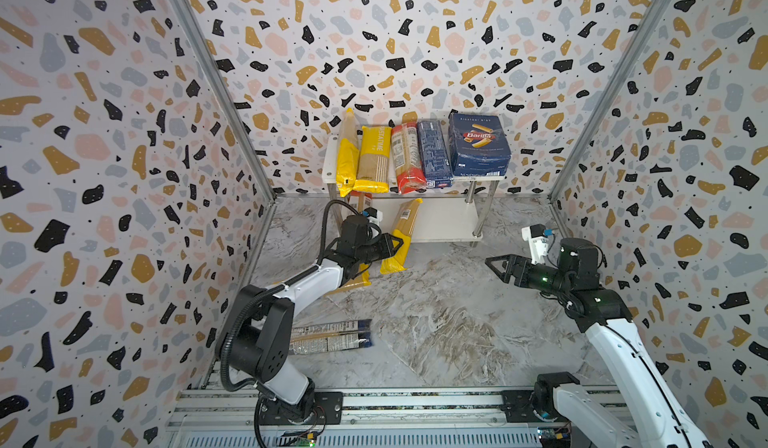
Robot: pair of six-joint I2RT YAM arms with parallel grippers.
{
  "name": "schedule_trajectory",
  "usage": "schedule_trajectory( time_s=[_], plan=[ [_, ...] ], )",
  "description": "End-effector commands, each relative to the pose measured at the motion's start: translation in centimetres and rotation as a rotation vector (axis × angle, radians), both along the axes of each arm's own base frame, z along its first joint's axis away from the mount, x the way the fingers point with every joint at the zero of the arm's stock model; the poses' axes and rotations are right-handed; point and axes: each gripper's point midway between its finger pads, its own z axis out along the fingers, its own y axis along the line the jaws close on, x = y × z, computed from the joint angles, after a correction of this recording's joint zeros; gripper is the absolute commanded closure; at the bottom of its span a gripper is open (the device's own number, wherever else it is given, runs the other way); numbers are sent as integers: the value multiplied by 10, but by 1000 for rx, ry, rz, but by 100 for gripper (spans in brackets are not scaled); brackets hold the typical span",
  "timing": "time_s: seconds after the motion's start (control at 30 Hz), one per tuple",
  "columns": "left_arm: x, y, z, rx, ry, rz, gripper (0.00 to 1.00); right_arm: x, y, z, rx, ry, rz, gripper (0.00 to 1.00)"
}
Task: Place and organize the pasta boxes and bags onto the shelf
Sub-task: 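Lift the yellow-banded bag upright and carry it to the lower shelf beside the red bag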
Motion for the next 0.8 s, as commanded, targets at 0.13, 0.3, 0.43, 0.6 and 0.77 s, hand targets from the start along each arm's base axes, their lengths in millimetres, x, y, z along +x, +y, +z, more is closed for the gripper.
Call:
schedule_trajectory(
  time_s=[0.13, 0.3, 0.43, 0.6, 0.77],
  plan=[
    [41, 1, 50, 13, -227, 49, 100, 1, -2, 8, 8, -21, 30, 17],
    [58, 5, 52, 42, -239, 80, 100, 1, -1, 2, 12, -7, 33, 17],
    [70, 9, 51, 82, -238, 105, 100, 0, -2, 3, 9, -9, 30, 17],
    [91, 10, 52, 109, -246, 133, 100, -2, -6, 7, -2, -19, 15, 17],
    [108, 16, 40, 163, -234, 182, 100, -2, -10, 3, 0, -9, -1, 17]
  ],
)
